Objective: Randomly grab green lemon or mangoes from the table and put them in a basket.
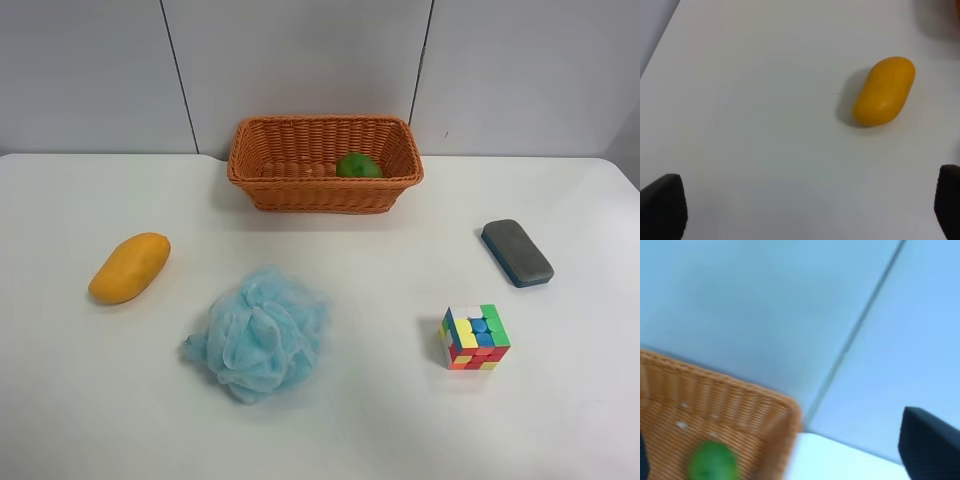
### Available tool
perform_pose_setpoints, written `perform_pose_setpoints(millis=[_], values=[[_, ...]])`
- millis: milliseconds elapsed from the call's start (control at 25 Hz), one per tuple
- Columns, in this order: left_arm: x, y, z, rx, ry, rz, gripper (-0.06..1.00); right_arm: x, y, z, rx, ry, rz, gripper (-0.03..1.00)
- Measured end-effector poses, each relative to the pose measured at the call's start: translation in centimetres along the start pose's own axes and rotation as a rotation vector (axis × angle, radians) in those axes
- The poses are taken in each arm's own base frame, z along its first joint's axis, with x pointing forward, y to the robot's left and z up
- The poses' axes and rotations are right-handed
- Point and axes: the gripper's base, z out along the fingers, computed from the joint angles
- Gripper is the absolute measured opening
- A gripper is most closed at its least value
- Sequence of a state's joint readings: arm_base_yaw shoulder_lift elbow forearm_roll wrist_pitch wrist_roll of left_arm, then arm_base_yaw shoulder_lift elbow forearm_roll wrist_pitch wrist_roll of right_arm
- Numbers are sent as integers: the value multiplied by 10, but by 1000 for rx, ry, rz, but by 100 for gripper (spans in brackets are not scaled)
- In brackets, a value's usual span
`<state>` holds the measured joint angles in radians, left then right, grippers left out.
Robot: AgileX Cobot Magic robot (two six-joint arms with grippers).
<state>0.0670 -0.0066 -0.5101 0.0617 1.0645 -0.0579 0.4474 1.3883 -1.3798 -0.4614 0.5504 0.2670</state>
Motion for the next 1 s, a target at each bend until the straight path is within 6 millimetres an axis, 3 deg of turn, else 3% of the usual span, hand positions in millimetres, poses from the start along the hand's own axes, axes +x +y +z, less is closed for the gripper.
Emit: perform_pose_setpoints(millis=[240,480,800,1000], values=[[0,0,0,0,0,0,99,8,-31,-87,102,153,-92,99],[0,0,0,0,0,0,99,21,-62,-153,206,188,-74,99],[0,0,0,0,0,0,99,40,-88,-200,353,267,-67,99],[0,0,0,0,0,0,99,56,-82,-228,327,227,-10,99]])
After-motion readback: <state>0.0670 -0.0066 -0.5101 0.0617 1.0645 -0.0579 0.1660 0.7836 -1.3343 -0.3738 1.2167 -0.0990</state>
